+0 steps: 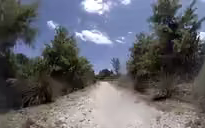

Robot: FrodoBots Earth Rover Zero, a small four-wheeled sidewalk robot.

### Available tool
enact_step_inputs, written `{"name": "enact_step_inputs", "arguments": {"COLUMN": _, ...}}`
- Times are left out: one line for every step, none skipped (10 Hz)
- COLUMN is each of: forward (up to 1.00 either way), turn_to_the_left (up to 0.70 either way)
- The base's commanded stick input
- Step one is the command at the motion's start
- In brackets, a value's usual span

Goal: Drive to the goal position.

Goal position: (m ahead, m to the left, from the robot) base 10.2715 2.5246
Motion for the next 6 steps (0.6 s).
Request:
{"name": "enact_step_inputs", "arguments": {"forward": 0.85, "turn_to_the_left": -0.25}}
{"name": "enact_step_inputs", "arguments": {"forward": 0.85, "turn_to_the_left": -0.11}}
{"name": "enact_step_inputs", "arguments": {"forward": 0.85, "turn_to_the_left": 0.00}}
{"name": "enact_step_inputs", "arguments": {"forward": 0.85, "turn_to_the_left": 0.00}}
{"name": "enact_step_inputs", "arguments": {"forward": 0.85, "turn_to_the_left": 0.00}}
{"name": "enact_step_inputs", "arguments": {"forward": 0.85, "turn_to_the_left": 0.00}}
